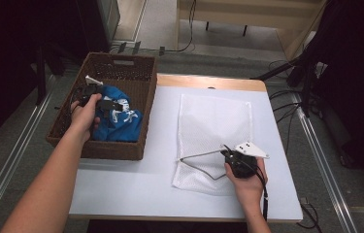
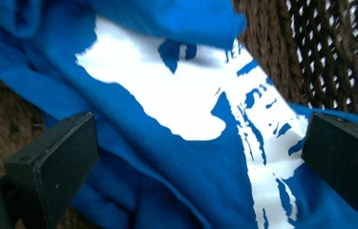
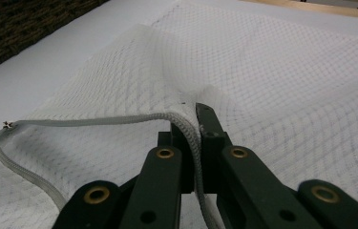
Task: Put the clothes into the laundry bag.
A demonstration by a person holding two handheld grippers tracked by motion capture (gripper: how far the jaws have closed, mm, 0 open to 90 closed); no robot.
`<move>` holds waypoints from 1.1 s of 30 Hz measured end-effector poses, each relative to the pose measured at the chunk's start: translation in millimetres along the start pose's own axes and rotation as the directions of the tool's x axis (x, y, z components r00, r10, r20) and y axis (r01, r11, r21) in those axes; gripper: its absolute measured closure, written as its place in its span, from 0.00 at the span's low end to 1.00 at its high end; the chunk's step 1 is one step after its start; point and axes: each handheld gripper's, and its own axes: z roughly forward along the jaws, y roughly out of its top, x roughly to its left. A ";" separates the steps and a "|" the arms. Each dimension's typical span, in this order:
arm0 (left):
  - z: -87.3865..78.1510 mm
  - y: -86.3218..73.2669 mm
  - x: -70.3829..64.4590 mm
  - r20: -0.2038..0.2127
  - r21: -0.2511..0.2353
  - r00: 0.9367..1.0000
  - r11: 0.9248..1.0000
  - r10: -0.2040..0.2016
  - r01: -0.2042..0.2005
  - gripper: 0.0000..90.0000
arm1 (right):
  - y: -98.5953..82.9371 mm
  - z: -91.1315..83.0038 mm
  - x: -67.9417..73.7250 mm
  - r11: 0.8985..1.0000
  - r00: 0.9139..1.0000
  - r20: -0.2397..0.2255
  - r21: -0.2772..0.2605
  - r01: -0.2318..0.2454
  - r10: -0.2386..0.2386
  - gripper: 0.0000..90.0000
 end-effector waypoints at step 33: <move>11.5 4.8 -34.0 0.177 0.153 0.978 0.978 0.112 -0.140 0.89 | -1.6 3.2 0.8 1.000 1.000 -0.017 0.019 0.022 -0.021 1.00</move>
